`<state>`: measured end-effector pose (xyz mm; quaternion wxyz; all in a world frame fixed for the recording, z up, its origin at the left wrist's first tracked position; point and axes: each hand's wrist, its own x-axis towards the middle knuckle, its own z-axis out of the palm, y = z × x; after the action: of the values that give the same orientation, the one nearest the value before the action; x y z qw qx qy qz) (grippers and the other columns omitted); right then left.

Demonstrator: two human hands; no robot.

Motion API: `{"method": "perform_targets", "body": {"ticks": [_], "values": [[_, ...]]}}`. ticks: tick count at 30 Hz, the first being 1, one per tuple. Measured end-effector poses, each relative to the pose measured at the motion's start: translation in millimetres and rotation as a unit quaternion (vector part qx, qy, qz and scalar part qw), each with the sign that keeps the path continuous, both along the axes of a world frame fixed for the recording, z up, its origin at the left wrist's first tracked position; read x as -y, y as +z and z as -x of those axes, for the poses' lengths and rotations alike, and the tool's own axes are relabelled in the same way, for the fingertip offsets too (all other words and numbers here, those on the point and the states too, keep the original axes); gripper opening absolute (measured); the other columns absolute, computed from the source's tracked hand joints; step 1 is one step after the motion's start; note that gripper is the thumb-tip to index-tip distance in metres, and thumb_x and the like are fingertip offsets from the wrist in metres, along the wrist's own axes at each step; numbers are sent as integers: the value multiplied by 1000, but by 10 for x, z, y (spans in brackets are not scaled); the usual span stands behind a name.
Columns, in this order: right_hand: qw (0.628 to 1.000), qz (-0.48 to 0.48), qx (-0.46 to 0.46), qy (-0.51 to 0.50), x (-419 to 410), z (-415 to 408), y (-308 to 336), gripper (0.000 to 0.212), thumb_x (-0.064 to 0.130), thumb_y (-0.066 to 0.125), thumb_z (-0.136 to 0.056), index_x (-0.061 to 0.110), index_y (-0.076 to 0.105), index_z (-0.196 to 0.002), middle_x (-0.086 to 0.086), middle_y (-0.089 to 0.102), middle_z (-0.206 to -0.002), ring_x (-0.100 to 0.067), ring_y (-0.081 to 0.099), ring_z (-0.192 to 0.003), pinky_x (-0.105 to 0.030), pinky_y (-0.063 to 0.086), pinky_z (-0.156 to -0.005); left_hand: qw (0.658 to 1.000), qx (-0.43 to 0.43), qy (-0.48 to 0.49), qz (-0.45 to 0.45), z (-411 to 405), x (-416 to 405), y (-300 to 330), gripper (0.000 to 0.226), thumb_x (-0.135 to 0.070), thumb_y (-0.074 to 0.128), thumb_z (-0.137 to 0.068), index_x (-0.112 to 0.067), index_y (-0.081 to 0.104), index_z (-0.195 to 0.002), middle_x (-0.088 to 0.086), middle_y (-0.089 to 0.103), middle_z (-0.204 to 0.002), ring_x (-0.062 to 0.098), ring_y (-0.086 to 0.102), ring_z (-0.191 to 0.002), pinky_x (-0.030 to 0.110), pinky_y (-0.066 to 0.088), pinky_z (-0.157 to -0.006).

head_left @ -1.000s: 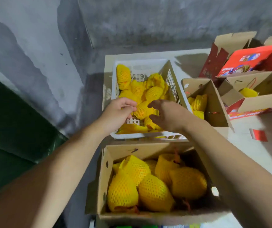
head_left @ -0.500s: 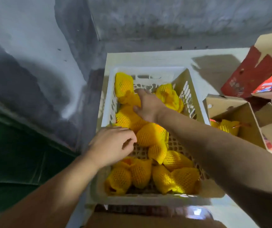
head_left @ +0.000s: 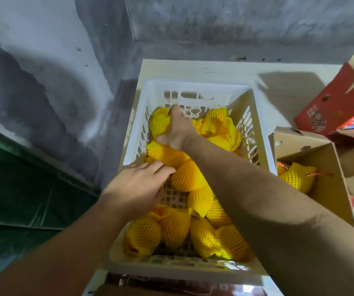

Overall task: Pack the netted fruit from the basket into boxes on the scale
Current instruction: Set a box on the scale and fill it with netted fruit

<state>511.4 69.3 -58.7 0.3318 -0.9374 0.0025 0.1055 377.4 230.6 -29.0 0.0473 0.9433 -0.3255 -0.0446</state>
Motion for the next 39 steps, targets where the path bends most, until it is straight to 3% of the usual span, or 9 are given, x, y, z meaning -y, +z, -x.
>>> {"method": "perform_targets", "body": {"ticks": [4, 10, 13, 15, 17, 20, 30, 34, 39], "values": [[962, -174, -199, 75, 324, 372, 217, 92, 53, 77, -74, 33, 28, -148, 4, 63, -112, -16, 68, -89, -23, 50, -57, 996, 3, 78, 43, 60, 0, -2, 98, -60, 70, -87, -32, 15, -163, 1, 26, -155, 32, 60, -124, 49, 60, -80], [775, -405, -432, 220, 524, 895, 19, 31, 42, 64, -95, 40, 66, -126, 2, 73, -128, -22, 71, -115, -36, 59, -87, 997, -40, 57, -29, 25, 40, 33, 92, -86, 56, -76, -40, 28, -150, -7, 52, -141, 28, 67, -117, 47, 59, -85], [909, -335, -237, 70, 715, 766, 92, 49, 43, 62, -87, 28, 52, -133, -9, 75, -110, -16, 70, -90, -34, 56, -74, 995, -50, 84, 14, 43, 25, 54, 81, -81, 54, -71, -41, 39, -139, -7, 58, -131, 30, 69, -104, 43, 54, -77], [999, 13, -6, 49, 932, 631, -1, 64, 29, 64, -86, 33, 38, -145, -5, 59, -131, -18, 52, -112, -42, 46, -93, 997, -46, 63, -3, 54, 23, 76, 82, -79, 49, -68, -41, 36, -140, -6, 59, -130, 31, 69, -103, 42, 52, -78], [947, 304, -2, 101, 1008, 605, -152, 84, 18, 65, -90, 34, 18, -158, -4, 34, -156, -33, 29, -139, -52, 28, -113, 998, -42, 53, 1, 52, 25, 77, 82, -75, 52, -68, -40, 34, -139, -4, 60, -129, 32, 68, -103, 42, 51, -79], [919, 384, 15, 86, 932, 607, -395, 71, 14, 60, -94, 29, 26, -155, -6, 35, -154, -38, 27, -139, -51, 26, -111, 998, -16, 50, 17, 42, -2, 40, 84, -69, 65, -68, -38, 33, -139, 0, 64, -125, 33, 68, -104, 41, 51, -79], [988, 107, 105, 35, 795, 1231, 244, 72, 41, 80, -77, 15, 45, -135, -12, 51, -125, -37, 53, -115, -47, 47, -94, 985, -66, 103, 125, 117, -30, 50, 74, -63, 79, -78, -42, 34, -133, 2, 58, -137, 31, 64, -107, 38, 47, -78], [992, -40, 101, 65, 841, 1782, 812, 73, 27, 83, -78, 19, 47, -140, -4, 52, -119, -24, 55, -116, -34, 47, -91, 903, -171, 123, 376, 336, 89, 285, 56, -44, 82, -84, -50, 53, -131, -15, 61, -123, -6, 61, -104, 17, 51, -81], [953, -280, 114, -7, 786, 2576, 1481, 48, 2, 81, -85, 11, 53, -122, -1, 70, -96, -8, 67, -83, -32, 57, -77, 825, -177, 142, 518, 1023, 236, 887, 39, -55, 66, -86, -53, 56, -124, -10, 65, -100, 8, 62, -86, 28, 51, -76]]}}
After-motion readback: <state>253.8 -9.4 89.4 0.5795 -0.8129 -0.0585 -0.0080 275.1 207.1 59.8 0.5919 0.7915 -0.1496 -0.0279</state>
